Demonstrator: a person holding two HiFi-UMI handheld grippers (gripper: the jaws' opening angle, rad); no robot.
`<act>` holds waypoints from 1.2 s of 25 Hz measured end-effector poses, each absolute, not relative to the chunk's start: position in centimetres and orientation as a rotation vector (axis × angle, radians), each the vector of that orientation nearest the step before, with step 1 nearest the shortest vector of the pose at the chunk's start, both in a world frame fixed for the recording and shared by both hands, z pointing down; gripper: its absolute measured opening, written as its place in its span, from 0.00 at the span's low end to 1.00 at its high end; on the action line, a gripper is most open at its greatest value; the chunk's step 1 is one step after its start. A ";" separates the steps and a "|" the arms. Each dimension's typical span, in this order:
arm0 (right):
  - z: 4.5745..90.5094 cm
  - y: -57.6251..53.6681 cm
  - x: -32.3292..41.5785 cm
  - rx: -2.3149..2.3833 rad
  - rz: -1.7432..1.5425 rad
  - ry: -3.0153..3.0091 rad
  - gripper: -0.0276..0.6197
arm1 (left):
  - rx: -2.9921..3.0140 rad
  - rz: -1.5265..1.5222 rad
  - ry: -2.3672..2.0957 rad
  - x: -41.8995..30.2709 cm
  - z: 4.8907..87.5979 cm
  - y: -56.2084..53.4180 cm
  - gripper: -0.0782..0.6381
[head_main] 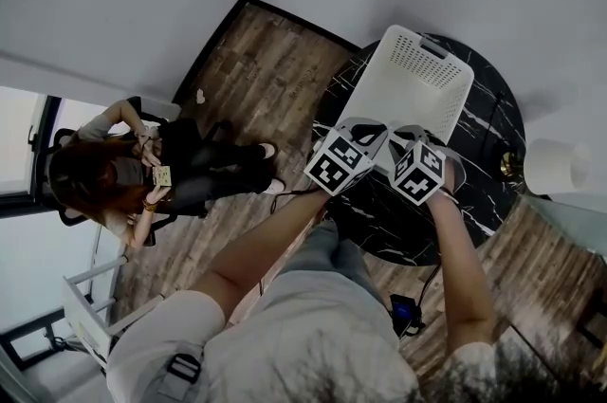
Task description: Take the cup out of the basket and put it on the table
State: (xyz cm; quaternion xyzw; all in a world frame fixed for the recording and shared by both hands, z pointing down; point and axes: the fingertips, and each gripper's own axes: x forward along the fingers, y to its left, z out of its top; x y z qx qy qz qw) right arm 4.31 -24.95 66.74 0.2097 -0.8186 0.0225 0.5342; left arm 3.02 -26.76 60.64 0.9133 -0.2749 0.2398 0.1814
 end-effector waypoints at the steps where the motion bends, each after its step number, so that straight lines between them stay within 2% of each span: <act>1: 67.3 -25.0 4.3 0.476 0.063 -1.937 0.12 | 2.574 0.684 -0.774 3.0 60.9 -26.9 0.12; 30: 76.6 -26.0 4.3 0.207 0.140 -1.687 0.14 | 2.474 0.779 -0.731 3.0 64.5 -30.0 0.12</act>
